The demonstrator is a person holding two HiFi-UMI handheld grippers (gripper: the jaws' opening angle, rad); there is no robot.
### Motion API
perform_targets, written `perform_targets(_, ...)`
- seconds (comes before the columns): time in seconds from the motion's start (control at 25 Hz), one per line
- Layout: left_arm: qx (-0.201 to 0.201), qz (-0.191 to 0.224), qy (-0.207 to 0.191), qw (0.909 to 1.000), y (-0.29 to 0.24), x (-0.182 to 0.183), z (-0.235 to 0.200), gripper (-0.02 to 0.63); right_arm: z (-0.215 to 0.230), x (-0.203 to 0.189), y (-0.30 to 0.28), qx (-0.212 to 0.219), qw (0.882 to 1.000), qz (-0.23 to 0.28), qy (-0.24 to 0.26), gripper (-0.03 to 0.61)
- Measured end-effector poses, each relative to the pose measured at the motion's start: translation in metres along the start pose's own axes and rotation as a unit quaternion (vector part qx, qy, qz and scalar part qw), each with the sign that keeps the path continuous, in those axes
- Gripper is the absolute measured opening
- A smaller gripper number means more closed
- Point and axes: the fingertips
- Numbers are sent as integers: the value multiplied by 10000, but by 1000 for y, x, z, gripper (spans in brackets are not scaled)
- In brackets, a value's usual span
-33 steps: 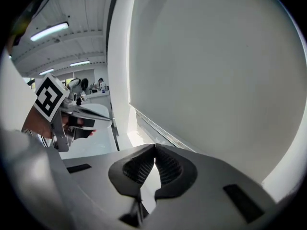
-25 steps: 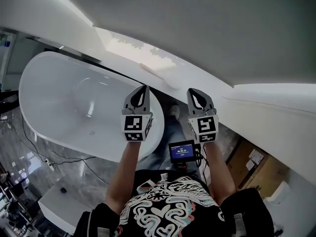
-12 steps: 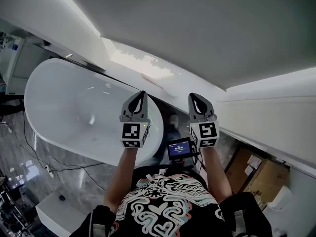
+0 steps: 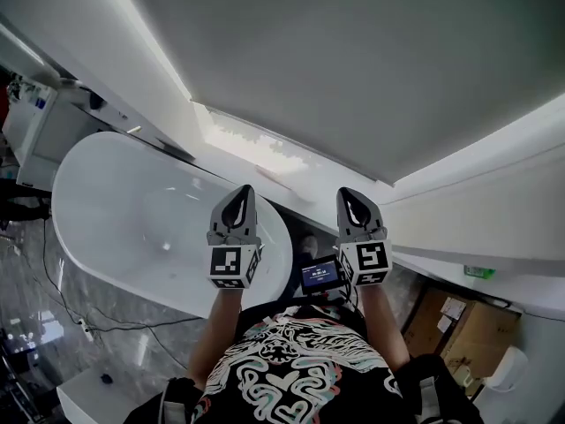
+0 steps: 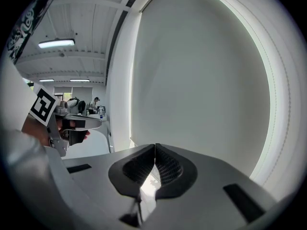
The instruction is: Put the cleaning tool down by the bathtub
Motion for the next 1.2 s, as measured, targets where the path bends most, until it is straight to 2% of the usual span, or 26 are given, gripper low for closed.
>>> perform_targets(0.12,5,148,-97,9998,10,14,4,17,-2,16,8,-21,9998,218,0,28)
perform_targets(0.28,-71,510,18,9987,22,34,7,17,-3,36,20,-131,9985,523,21,28)
perform_targets(0.52,-176,706,-222,9971,27,58,8,17,0,49,26,-164,9973,702,-127,28)
perform_targets(0.88,-273,880,-228,9955,26,67,13,17,10,49,38,-324,9958,837,-179,28)
perform_targets(1.2,-302,825,-197,9959,22,65,14,17,22,49,39,-455,9954,795,-277,28)
Point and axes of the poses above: the fingertips, and each gripper's own axes: y backward along the fingers, z to its right, x out of its top, and after that the axes turned 12 degrees about -x, right-handed
